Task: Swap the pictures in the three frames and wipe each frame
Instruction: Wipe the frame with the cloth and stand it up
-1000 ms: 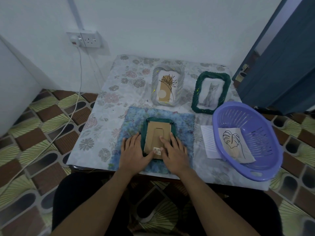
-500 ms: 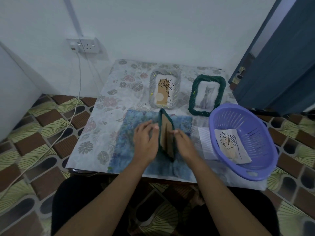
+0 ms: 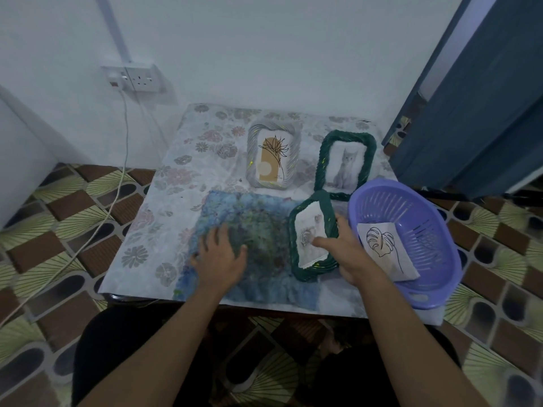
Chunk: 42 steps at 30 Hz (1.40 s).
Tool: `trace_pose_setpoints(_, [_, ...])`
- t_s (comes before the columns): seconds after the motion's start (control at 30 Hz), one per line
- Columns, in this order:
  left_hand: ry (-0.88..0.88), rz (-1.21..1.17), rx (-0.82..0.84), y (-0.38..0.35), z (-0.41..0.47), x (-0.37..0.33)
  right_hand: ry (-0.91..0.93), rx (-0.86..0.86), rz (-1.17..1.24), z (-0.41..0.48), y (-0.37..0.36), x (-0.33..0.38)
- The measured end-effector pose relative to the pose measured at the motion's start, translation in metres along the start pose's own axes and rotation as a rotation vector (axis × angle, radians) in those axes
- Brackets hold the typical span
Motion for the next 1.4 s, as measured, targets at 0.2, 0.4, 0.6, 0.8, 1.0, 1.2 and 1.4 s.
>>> trace_pose_setpoints(0.2, [0.003, 0.152, 0.055, -0.012, 0.005, 0.028, 0.007, -0.082, -0.042, 0.003, 0.001, -0.010])
trace_pose_setpoints(0.4, [-0.101, 0.093, -0.178, -0.007, 0.000, 0.020, 0.028, -0.157, 0.035, -0.004, 0.000, -0.008])
trace_pose_setpoints(0.6, [-0.195, -0.890, -0.127, 0.049, -0.016, -0.026, 0.037, -0.086, 0.266, -0.009, -0.007, -0.007])
trace_pose_setpoints(0.8, [-0.579, -1.050, -0.009, 0.071, -0.038, -0.062, 0.072, 0.039, 0.461, -0.018, -0.024, 0.001])
trace_pose_setpoints(1.0, [-0.671, -0.152, -0.129, 0.036, -0.024, -0.050, 0.073, 0.129, 0.523, -0.030, -0.043, 0.001])
trace_pose_setpoints(1.2, [-0.440, -0.053, -0.184, 0.065, 0.023, -0.039, 0.044, 0.287, 0.462, -0.052, -0.064, -0.009])
trace_pose_setpoints(1.4, [-0.552, -0.240, -0.169, 0.038, 0.009, -0.034, 0.094, 0.161, 0.490, -0.045, -0.077, -0.004])
Point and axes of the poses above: each hand's wrist, its own z-axis towards the middle knuckle, its own y-axis out of the back of the hand, x = y × z, the point moved 1 cm from there along z, towards the middle knuckle, and after that the axes turned 5 degrees about z, right-handed, at the moved point
